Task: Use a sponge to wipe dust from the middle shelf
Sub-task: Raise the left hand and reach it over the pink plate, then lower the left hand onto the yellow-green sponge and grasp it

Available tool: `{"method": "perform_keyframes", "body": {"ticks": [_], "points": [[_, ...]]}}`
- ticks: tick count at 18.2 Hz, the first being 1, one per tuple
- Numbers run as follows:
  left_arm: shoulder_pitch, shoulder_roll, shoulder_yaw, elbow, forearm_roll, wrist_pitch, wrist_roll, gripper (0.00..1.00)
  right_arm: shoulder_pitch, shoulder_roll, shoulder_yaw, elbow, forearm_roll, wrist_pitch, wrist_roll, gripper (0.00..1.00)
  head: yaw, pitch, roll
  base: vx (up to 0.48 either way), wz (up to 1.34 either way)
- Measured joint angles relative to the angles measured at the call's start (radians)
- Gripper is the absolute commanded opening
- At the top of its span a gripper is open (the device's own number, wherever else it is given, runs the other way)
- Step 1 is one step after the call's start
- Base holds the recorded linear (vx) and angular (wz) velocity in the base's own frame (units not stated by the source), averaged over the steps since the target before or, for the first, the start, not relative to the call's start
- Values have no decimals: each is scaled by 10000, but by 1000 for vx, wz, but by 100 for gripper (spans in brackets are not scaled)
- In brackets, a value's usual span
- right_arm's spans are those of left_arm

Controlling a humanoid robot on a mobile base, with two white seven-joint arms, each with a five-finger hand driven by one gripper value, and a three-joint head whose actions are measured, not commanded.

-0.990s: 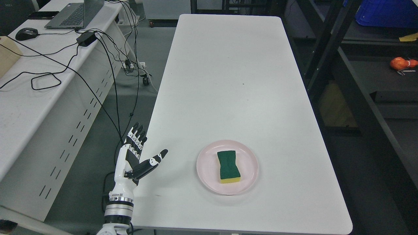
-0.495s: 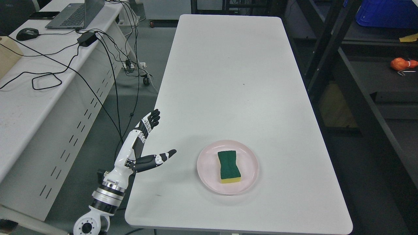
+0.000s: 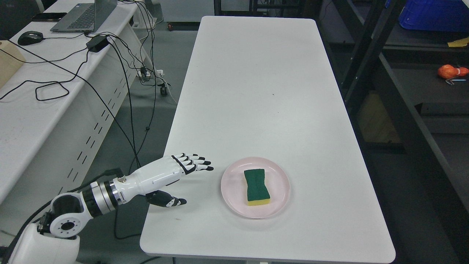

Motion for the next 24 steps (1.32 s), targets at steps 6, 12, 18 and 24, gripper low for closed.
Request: {"method": "perform_keyframes", "body": {"ticks": [6, 12, 18, 24], "points": [[-1742, 167, 37, 491, -805, -350, -1832, 92, 0, 0, 0, 0, 0, -1, 0, 100, 0, 0, 0, 0, 0], [-3577, 100, -702, 966, -1801, -365, -2457, 87, 0, 0, 0, 0, 0, -1, 0, 100, 0, 0, 0, 0, 0], [-4424, -695, -1741, 1515, -3011, -365, -2471, 83, 2, 0, 0, 0, 0, -1, 0, 100, 0, 0, 0, 0, 0], [-4674, -1891, -2566, 2149, -4057, -366, -1811, 81, 2, 0, 0, 0, 0, -1, 1, 100, 0, 0, 0, 0, 0]]}}
